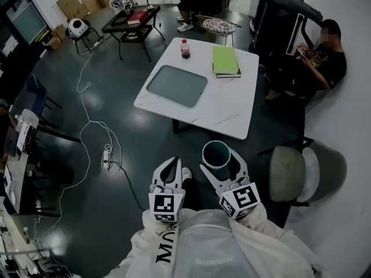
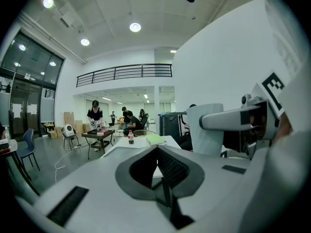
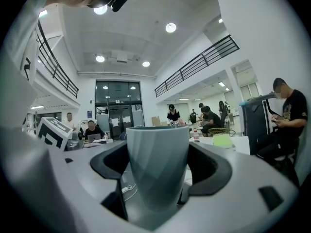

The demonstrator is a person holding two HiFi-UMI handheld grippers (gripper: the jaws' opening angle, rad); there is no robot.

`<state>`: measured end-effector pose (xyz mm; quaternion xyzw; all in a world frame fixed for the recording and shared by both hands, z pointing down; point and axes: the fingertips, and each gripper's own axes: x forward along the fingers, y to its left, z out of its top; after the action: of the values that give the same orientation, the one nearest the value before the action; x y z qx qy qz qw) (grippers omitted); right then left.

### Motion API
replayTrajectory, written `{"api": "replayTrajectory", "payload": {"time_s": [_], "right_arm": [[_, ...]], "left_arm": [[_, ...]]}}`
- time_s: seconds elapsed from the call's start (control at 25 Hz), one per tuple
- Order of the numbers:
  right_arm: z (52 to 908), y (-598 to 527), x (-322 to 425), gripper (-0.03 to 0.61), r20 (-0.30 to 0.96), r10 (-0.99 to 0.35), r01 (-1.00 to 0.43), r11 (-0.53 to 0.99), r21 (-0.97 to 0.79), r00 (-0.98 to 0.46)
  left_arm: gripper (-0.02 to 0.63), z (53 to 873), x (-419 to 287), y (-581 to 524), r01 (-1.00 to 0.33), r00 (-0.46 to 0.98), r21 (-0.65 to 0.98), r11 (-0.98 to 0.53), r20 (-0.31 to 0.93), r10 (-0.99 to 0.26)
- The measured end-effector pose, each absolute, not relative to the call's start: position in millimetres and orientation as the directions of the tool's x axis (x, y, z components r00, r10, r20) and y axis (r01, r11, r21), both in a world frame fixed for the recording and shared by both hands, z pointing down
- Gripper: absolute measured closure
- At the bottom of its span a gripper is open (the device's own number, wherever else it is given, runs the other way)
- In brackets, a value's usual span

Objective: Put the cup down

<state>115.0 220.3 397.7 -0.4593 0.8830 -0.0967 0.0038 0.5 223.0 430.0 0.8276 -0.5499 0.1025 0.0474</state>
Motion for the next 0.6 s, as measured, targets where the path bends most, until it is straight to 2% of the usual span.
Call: {"api": "replayTrajectory", "payload": {"time_s": [0.6], "right_arm": [[408,153,69,0.201,0.138,-0.791,-0.800,0.569,-0.189,-0.595]], "left_arm": [[0.601,436,-44,157,-0.931,0.353,-0.002,-0.366,0.252,-0.901]]}}
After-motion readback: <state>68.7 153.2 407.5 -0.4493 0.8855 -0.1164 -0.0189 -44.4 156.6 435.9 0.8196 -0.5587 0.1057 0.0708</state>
